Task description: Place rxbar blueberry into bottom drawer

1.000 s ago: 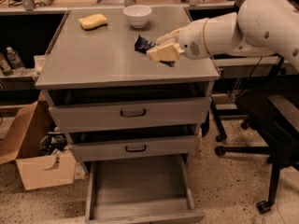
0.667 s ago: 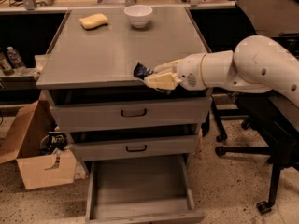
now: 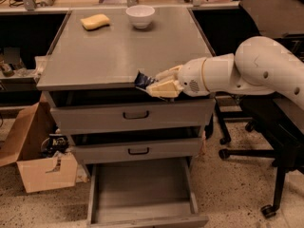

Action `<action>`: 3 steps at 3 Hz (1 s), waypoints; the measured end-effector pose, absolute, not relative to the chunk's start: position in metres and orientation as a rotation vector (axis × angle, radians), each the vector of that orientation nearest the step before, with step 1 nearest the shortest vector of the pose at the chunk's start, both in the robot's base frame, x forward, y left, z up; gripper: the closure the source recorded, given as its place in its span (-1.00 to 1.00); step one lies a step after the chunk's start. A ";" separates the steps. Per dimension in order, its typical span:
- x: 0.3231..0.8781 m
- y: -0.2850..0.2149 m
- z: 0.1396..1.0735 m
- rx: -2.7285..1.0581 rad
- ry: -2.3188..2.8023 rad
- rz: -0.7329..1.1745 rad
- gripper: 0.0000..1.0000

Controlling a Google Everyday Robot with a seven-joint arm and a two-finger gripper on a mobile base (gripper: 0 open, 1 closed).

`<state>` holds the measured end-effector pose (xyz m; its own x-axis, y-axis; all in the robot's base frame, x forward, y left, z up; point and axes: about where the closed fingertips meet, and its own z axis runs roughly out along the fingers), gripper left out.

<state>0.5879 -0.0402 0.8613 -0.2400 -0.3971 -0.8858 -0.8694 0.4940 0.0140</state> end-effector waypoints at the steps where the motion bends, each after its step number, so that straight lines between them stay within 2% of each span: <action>1: 0.531 -0.069 0.790 -1.115 1.944 0.609 1.00; 2: 0.492 -0.093 0.718 -1.097 2.054 0.611 1.00; 3: 0.476 -0.100 0.625 -1.062 2.156 0.708 1.00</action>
Offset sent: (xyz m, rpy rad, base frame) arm -0.1499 -0.0889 -0.2402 -0.1985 0.2744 -0.0761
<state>0.4762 -0.1003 0.6247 -0.4799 -0.4903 -0.7275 -0.8261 0.5317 0.1866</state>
